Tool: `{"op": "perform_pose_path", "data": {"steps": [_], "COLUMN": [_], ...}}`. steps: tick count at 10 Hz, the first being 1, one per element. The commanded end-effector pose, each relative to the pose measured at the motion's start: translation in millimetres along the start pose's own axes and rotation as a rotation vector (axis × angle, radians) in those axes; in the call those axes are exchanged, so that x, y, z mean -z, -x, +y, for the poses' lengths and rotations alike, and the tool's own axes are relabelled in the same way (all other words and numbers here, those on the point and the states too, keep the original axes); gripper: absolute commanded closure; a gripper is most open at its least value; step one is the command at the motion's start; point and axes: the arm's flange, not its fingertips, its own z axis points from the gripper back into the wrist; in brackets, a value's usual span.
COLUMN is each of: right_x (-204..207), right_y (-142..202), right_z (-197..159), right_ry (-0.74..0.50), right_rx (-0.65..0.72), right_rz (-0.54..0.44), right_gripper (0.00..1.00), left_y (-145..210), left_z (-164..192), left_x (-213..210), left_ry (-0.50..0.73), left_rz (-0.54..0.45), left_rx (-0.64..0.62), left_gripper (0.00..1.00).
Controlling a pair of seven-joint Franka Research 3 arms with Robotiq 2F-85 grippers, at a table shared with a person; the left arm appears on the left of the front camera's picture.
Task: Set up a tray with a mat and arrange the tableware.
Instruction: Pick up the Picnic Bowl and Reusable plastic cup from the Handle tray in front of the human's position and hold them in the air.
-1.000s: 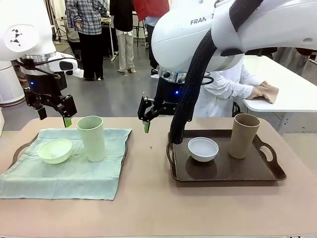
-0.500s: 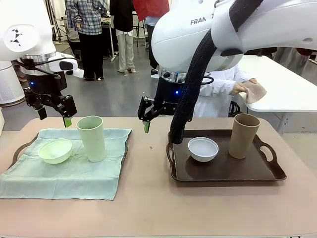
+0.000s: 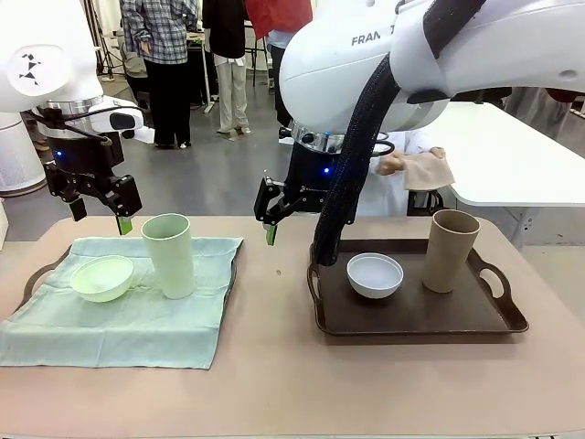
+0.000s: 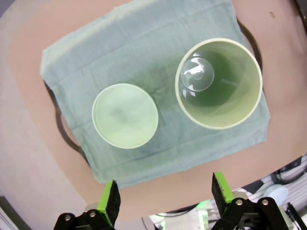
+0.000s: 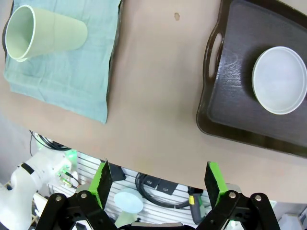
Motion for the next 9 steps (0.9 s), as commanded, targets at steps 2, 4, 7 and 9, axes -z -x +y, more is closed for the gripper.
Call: {"op": "perform_pose_path", "data": {"steps": [2,4,7,9], "right_x": [0,-32,-84,-102], "right_y": [0,37,108,148], "right_z": [0,-91,-199,-261], "right_ry": [0.0,-0.048,-0.134,-0.202], "right_rx": [0.0,0.116,0.241,0.324], "right_rz": [0.0,-0.049,-0.078,-0.132], "right_gripper": [0.0,0.0,0.0,0.0], "left_y": [0,31,66,82], "left_z": [0,22,50,80], "left_x": [0,-23,-26,-21], "left_ry": [0.0,0.169,0.344,0.458], "left_rz": [0.0,-0.036,-0.043,-0.036], "left_rx": [0.0,-0.037,-0.039,-0.05], "left_gripper": [0.0,0.0,0.0,0.0]}}
